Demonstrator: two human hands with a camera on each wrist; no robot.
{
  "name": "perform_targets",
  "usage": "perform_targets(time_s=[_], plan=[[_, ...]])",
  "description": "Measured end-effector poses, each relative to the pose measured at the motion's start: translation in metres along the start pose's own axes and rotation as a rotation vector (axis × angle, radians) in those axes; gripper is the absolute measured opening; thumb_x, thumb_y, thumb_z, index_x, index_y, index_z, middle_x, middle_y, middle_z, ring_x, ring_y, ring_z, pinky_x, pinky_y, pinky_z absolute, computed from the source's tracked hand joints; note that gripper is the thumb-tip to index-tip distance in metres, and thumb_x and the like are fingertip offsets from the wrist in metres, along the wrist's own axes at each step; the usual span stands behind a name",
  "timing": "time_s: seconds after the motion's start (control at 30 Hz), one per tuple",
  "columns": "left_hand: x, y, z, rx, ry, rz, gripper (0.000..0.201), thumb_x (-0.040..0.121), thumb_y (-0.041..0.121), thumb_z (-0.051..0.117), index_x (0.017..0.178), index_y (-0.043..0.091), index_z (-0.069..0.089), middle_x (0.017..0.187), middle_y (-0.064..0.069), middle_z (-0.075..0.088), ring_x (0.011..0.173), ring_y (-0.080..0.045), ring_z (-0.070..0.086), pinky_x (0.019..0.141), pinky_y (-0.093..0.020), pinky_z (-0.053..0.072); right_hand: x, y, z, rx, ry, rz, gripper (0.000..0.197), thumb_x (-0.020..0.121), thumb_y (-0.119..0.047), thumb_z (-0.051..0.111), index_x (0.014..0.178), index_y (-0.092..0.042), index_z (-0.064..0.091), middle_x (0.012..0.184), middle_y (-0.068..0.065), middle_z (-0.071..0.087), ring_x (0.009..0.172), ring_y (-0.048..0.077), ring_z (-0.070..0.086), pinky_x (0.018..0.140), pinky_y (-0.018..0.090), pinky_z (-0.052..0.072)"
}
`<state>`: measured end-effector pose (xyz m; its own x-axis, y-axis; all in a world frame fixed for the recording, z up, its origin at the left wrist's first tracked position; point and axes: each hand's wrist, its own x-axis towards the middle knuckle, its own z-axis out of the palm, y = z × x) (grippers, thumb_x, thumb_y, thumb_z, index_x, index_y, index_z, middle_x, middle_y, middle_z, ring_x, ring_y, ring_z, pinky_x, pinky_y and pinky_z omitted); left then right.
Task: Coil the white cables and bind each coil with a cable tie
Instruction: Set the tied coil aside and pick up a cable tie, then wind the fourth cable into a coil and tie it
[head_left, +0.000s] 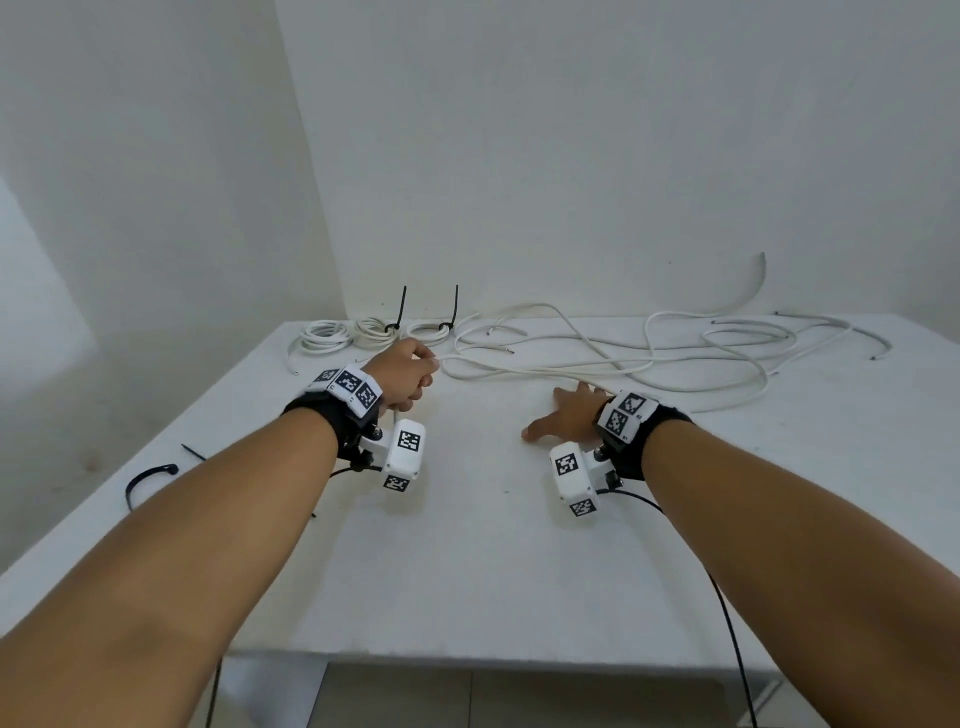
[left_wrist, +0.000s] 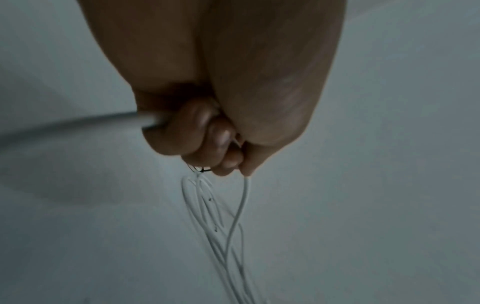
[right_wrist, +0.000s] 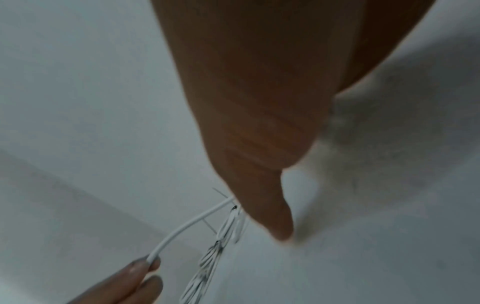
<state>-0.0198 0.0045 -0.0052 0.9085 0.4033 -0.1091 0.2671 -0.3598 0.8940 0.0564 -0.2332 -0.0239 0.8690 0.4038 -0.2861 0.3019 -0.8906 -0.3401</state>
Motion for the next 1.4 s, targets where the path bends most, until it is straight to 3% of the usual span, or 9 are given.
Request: perform_targets(time_s=[0.1,0.2,0.3,0.4,0.5,0.73,1.03,1.3,1.4], plan=[[-0.017,0.004,0.011,-0.106,-0.039,0.066,0.005,0.098,0.014,0.055,0.094,0.012,0.052,0.067,-0.001,0.041,0.046,-0.009,0.029,0.038,-0.019,0.023,-0.007,-0.008,0.002,0.189,0.276,-0.229,0.044,0.090,-0.038,0.063,0.124,-0.010,0.062,0.130,0.011,0.059,0.122,0.028,0.055,0.098,0.035,0.044],[-0.033,0.013,0.026,-0.258,-0.127,0.099,0.008,0.097,0.012,0.059,0.092,0.009,0.054,0.064,0.001,0.042,0.046,-0.007,0.030,0.037,-0.017,0.025,-0.017,-0.026,0.002,0.405,0.534,-0.433,0.043,0.093,-0.023,0.060,0.134,-0.012,0.052,0.138,0.010,0.049,0.125,0.028,0.050,0.105,0.038,0.040],[-0.053,0.031,0.034,-0.460,-0.215,0.121,0.011,0.099,0.011,0.055,0.088,0.010,0.055,0.060,0.002,0.040,0.041,-0.004,0.029,0.035,-0.015,0.023,-0.020,-0.038,0.002,0.320,0.471,-0.503,0.035,0.097,-0.030,0.051,0.131,-0.025,0.053,0.137,0.001,0.055,0.126,0.024,0.049,0.106,0.047,0.040],[-0.071,0.039,0.034,-0.551,-0.254,0.111,0.019,0.102,0.022,0.050,0.085,0.014,0.053,0.057,0.004,0.032,0.038,-0.003,0.024,0.033,-0.014,0.018,-0.029,-0.038,-0.007,0.438,0.467,-0.570,0.021,0.098,-0.038,0.048,0.097,-0.022,0.063,0.091,-0.004,0.068,0.085,0.018,0.061,0.083,0.040,0.050],[-0.087,0.037,0.028,-0.514,-0.430,0.030,0.038,0.100,0.044,0.043,0.076,0.017,0.051,0.051,0.007,0.023,0.037,-0.004,0.019,0.037,-0.013,0.015,-0.039,-0.033,-0.011,0.524,0.466,-0.703,0.020,0.099,-0.027,0.053,0.091,-0.013,0.066,0.066,-0.005,0.053,0.061,0.010,0.046,0.063,0.030,0.039],[-0.124,0.050,0.032,-0.581,-0.848,0.105,0.044,0.095,0.047,0.037,0.066,0.015,0.048,0.046,0.006,0.030,0.034,-0.005,0.021,0.037,-0.014,0.026,-0.047,-0.029,0.001,0.718,0.345,-0.787,0.036,0.102,-0.024,0.051,0.074,-0.042,0.066,0.058,-0.005,0.038,0.054,0.011,0.034,0.053,0.027,0.031],[-0.123,0.067,0.052,-0.864,-0.485,0.335,0.034,0.102,0.027,0.042,0.075,0.009,0.053,0.054,0.001,0.040,0.043,-0.011,0.037,0.046,-0.022,0.030,-0.056,-0.027,0.004,0.561,0.302,-0.679,0.034,0.102,-0.019,0.042,0.071,-0.021,0.057,0.063,-0.004,0.048,0.048,0.000,0.041,0.056,0.018,0.036],[-0.120,0.065,0.059,-0.805,-0.540,0.334,0.036,0.101,0.034,0.041,0.075,0.013,0.053,0.051,0.006,0.029,0.040,-0.006,0.026,0.042,-0.021,0.018,-0.063,-0.019,0.001,0.477,0.241,-0.606,0.039,0.100,-0.020,0.043,0.062,-0.021,0.050,0.058,-0.005,0.047,0.052,0.011,0.038,0.056,0.024,0.035],[-0.113,0.068,0.059,-0.815,-0.400,0.311,0.040,0.104,0.034,0.036,0.072,0.013,0.047,0.054,0.003,0.031,0.043,-0.009,0.027,0.047,-0.023,0.020,-0.071,-0.024,0.008,0.350,0.208,-0.591,0.043,0.103,-0.036,0.042,0.062,-0.022,0.047,0.059,-0.006,0.049,0.051,0.009,0.041,0.053,0.020,0.036]])
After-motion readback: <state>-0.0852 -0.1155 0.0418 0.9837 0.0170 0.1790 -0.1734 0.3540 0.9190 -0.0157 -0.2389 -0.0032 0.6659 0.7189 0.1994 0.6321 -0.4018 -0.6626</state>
